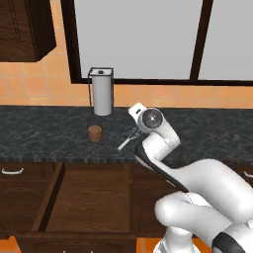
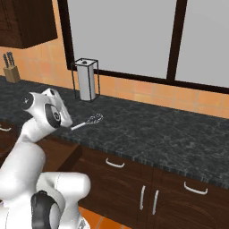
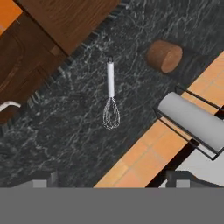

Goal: Pick the whisk from the drawer and place it on the counter.

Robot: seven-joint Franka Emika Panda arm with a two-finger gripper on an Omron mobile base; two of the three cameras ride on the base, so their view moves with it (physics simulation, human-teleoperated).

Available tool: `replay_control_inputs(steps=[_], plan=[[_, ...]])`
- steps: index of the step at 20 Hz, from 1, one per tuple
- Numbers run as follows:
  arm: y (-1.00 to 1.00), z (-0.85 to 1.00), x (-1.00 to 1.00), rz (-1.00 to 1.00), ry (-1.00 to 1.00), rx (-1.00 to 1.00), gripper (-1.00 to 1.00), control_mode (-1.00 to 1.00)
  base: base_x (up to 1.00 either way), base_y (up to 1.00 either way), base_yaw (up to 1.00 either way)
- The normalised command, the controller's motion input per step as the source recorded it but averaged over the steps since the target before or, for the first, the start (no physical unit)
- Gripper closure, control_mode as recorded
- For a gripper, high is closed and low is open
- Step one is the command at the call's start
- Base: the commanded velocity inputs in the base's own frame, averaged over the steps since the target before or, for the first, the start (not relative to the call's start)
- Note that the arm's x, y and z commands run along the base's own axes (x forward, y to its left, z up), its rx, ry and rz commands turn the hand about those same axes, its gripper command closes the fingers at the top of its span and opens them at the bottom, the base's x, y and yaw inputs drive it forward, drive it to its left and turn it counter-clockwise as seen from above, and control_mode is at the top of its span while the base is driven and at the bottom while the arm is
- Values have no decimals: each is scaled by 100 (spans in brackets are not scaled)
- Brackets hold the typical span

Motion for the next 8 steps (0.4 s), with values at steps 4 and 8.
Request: replay_control_inputs(steps=[4, 8], plan=[[-28, 100, -100, 0, -12, 0, -100, -100, 0, 0, 0], [-54, 81, -91, -3, -48, 17, -100, -100, 0, 0, 0]])
